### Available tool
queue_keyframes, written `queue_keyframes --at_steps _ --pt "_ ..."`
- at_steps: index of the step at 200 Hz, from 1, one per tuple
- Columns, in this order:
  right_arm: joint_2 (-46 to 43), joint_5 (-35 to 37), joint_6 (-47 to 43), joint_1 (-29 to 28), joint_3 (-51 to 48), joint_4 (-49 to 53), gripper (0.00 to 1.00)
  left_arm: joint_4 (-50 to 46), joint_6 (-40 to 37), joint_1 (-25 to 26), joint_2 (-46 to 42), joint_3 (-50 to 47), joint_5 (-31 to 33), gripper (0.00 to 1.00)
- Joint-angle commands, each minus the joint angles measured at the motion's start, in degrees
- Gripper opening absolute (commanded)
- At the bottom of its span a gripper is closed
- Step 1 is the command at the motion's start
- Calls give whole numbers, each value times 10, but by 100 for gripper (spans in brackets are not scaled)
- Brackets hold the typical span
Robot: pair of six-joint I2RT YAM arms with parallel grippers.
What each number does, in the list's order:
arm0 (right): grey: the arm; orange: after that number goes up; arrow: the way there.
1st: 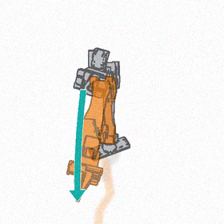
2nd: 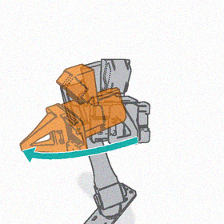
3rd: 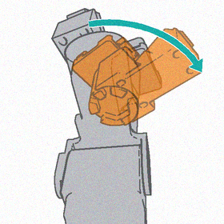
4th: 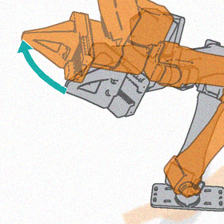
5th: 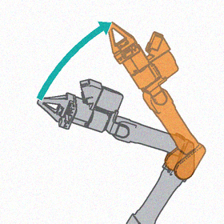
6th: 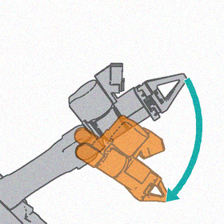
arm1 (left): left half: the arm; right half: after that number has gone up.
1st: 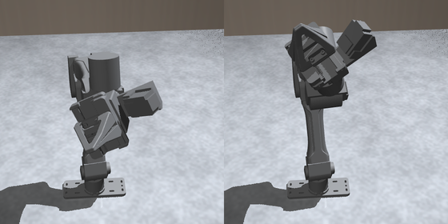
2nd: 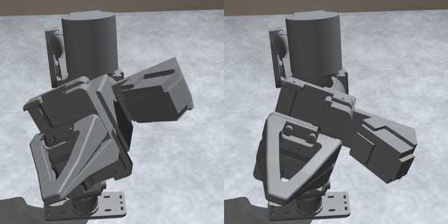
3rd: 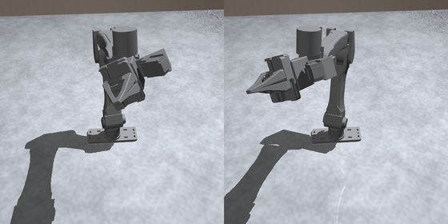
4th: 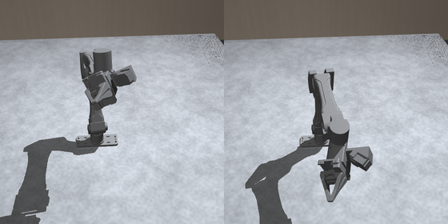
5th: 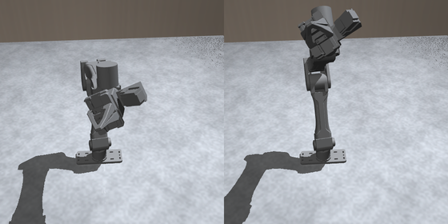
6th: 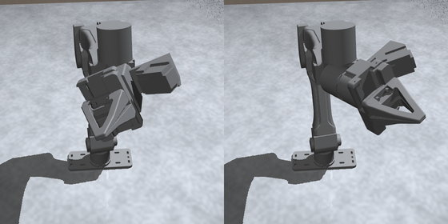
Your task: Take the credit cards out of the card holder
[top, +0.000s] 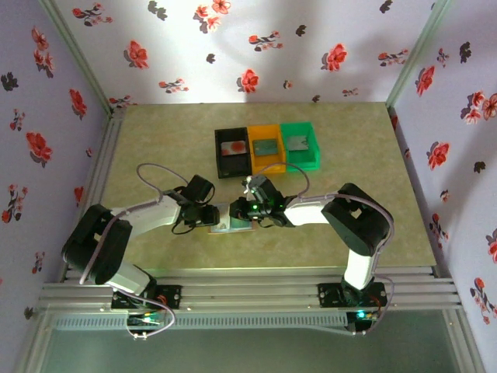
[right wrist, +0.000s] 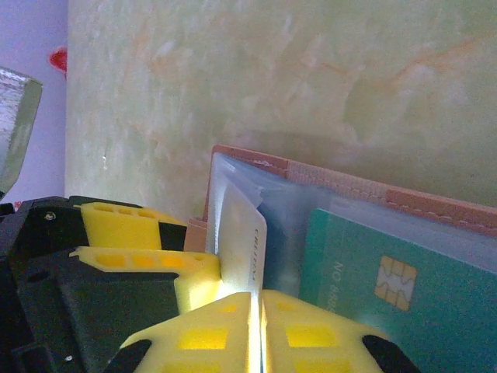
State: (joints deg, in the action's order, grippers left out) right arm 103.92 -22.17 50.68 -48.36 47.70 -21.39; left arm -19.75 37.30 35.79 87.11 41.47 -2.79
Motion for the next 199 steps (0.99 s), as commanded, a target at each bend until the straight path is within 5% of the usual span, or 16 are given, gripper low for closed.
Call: queue_keyframes --at_steps 1,66,199 --pt "-19 -15 9 1 -5 -33 9 60 -5 11 82 -45 -16 47" --pt "-32 4 -3 2 -10 -8 0 60 -5 11 82 -44 -15 47" --pt "-26 -27 19 6 -27 -50 1 53 -7 11 91 -35 -16 46"
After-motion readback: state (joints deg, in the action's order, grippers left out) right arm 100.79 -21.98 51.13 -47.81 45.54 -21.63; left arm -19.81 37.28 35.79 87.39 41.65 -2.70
